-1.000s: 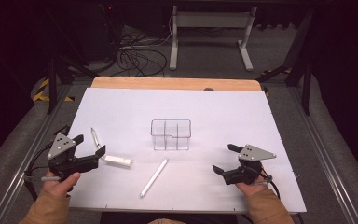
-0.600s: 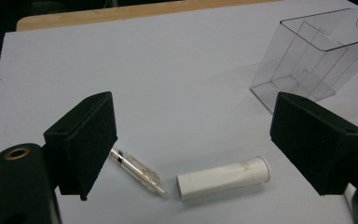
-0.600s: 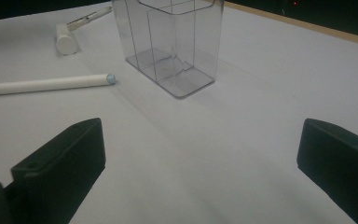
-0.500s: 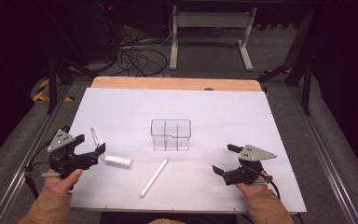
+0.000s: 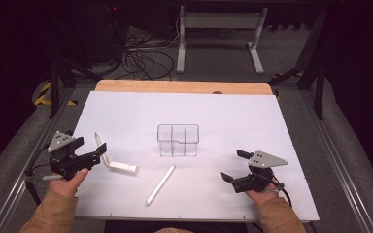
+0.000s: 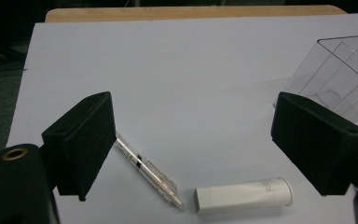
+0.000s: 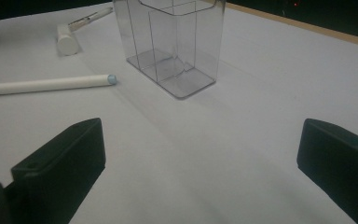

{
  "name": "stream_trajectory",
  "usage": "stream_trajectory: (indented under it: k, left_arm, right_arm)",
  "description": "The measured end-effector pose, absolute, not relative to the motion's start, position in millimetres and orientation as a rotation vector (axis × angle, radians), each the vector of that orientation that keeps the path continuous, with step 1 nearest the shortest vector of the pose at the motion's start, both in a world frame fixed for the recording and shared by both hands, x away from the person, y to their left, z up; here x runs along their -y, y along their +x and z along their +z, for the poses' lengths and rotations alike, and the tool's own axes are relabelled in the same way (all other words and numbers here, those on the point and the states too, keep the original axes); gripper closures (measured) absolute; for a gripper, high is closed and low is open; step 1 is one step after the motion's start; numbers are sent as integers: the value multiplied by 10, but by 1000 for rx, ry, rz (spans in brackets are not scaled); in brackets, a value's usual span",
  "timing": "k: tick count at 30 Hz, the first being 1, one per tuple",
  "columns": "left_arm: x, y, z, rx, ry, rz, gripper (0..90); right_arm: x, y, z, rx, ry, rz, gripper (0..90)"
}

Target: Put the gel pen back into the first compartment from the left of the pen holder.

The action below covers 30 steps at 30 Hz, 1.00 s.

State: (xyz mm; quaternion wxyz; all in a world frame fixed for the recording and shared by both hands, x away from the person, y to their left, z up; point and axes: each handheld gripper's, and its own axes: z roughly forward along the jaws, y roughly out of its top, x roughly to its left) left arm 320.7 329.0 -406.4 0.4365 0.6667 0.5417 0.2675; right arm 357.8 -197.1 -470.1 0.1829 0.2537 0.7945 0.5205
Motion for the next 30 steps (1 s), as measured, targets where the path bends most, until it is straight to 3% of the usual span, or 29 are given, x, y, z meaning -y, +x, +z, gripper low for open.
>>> stream_trajectory:
  k: [17, 20, 25, 30]
  left_arm:
    - [-3220, 3343, -4090, -1458, 1664, 657, 129]
    - [-3192, 3373, -4103, -1520, 1655, 693, 197]
    - [-3162, 3409, -4126, -1618, 1618, 757, 439]
    - [-3113, 3464, -4159, -1680, 1607, 794, 496]
  right_arm:
    - [1967, 3579, -4704, -2240, 714, 1466, 15]
    - [1966, 3579, -4704, -2240, 713, 1469, 15]
    - [1967, 3576, -4703, -2243, 715, 1471, 15]
    - [1966, 3577, -4703, -2243, 713, 1472, 15]
